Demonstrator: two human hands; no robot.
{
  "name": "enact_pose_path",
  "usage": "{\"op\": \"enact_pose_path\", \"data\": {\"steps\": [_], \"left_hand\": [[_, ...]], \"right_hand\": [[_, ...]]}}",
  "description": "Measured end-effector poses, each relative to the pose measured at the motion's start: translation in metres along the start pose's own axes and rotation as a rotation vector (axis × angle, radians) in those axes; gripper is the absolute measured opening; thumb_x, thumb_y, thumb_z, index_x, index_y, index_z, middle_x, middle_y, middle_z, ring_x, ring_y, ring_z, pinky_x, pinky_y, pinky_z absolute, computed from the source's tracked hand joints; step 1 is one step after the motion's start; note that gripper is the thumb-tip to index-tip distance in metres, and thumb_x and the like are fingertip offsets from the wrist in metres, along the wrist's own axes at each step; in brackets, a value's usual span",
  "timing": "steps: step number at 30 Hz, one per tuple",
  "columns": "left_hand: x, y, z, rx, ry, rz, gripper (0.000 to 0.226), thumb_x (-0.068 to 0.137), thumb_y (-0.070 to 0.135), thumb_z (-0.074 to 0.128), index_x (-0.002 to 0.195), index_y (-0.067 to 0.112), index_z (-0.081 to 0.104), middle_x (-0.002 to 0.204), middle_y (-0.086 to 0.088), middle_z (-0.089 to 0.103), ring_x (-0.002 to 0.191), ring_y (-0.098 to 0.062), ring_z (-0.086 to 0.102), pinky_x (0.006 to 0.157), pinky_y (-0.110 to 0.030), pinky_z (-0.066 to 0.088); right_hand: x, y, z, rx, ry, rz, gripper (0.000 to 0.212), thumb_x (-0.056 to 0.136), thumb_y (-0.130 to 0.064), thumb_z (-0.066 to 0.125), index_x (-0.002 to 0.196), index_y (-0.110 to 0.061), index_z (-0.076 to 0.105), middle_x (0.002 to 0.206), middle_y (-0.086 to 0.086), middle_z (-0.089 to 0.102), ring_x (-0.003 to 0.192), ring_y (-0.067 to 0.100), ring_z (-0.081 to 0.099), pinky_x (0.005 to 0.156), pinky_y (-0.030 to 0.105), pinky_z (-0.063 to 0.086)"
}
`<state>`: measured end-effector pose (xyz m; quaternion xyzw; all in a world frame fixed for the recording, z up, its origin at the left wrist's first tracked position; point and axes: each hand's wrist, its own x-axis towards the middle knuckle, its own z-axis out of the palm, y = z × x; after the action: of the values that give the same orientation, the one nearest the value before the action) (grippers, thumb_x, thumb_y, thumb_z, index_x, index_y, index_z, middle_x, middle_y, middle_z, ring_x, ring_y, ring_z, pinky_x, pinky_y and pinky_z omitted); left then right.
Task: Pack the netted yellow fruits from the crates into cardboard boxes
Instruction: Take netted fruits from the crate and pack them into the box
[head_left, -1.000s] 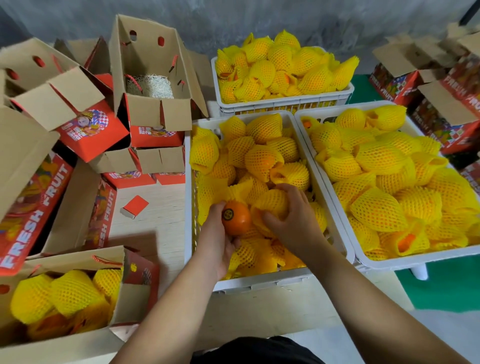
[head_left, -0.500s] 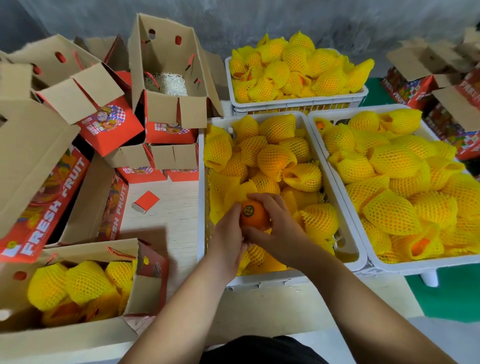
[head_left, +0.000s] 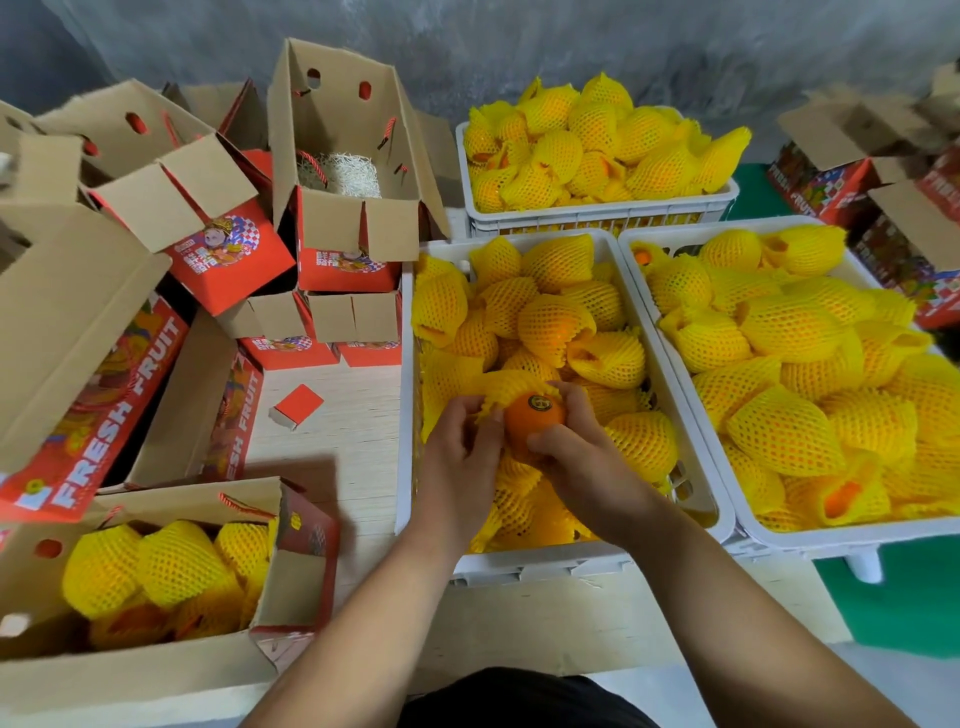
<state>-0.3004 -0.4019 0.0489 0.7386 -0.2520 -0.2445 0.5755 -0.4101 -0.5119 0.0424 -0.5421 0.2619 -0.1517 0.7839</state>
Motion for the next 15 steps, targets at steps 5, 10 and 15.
{"op": "enact_pose_path", "data": {"steps": [5,10,15], "left_hand": [[-0.006,0.0,-0.003,0.117,0.083,0.209,0.007,0.102,0.041,0.056,0.108,0.044,0.059,0.097,0.026,0.065,0.088,0.0,0.061,0.069,-0.008,0.043],[-0.015,0.009,0.01,0.041,0.105,0.316,0.01,0.105,0.041,0.053,0.097,0.038,0.058,0.073,0.016,0.056,0.064,-0.005,0.051,0.056,-0.013,0.038],[-0.004,0.018,0.006,0.024,0.184,0.264,0.023,0.105,0.042,0.05,0.093,0.026,0.061,0.077,0.011,0.059,0.071,-0.009,0.054,0.061,-0.017,0.04]], "right_hand": [[0.006,-0.006,0.0,-0.187,0.282,-0.082,0.073,0.079,-0.044,0.086,0.142,-0.035,0.05,0.131,-0.003,0.064,0.116,0.02,0.066,0.09,0.038,0.061],[0.012,-0.006,0.014,-0.463,0.529,-0.081,0.079,0.078,-0.045,0.086,0.143,-0.028,0.043,0.13,0.002,0.038,0.114,0.024,0.053,0.097,0.046,0.055],[0.006,-0.01,0.02,-0.494,0.263,-0.206,0.07,0.084,-0.038,0.081,0.141,-0.028,0.041,0.137,0.0,0.046,0.125,0.02,0.053,0.103,0.042,0.051]]}}
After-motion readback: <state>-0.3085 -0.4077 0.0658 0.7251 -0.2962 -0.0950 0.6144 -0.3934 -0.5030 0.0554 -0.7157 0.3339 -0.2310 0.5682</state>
